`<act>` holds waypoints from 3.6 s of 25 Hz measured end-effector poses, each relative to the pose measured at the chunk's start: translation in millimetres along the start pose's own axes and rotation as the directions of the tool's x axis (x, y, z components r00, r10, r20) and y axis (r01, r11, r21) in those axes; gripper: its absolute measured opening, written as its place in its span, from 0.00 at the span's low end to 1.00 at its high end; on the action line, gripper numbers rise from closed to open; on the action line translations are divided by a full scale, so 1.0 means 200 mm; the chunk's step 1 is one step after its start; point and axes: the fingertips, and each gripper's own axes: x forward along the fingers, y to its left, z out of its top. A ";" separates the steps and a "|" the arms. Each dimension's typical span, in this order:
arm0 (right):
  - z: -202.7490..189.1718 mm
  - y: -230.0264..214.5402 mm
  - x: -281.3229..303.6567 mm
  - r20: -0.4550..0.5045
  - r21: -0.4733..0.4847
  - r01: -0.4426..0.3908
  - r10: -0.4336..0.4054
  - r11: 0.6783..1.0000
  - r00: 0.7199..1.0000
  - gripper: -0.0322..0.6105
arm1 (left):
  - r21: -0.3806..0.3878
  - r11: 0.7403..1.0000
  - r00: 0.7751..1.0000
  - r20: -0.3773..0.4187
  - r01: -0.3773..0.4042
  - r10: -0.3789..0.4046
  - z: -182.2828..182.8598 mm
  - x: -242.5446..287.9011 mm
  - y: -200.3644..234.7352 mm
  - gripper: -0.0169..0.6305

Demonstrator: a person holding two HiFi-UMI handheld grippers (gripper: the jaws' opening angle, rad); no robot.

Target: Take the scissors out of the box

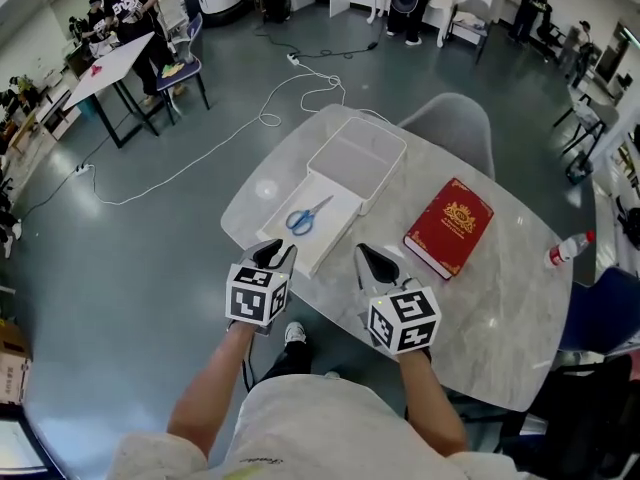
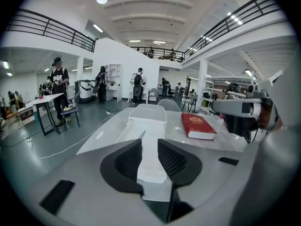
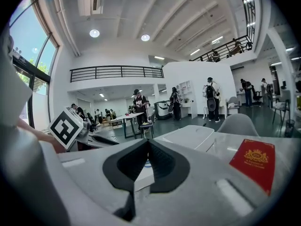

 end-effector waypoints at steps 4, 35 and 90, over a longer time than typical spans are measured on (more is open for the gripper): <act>0.05 -0.05 0.14 0.002 0.009 0.016 -0.017 1.000 1.000 0.06 | 0.013 0.999 0.998 -0.047 0.039 -0.039 0.04 0.13 0.07 0.15; 0.14 -0.33 0.68 -0.034 0.098 0.190 -0.187 0.977 0.982 0.06 | 0.210 0.928 0.881 -0.433 0.306 -0.193 -0.10 0.74 0.24 0.15; -0.03 -0.58 0.69 -0.093 0.183 0.084 -0.068 0.980 0.993 0.06 | 0.151 0.973 0.806 -0.590 0.175 -0.053 -0.25 0.96 0.27 0.20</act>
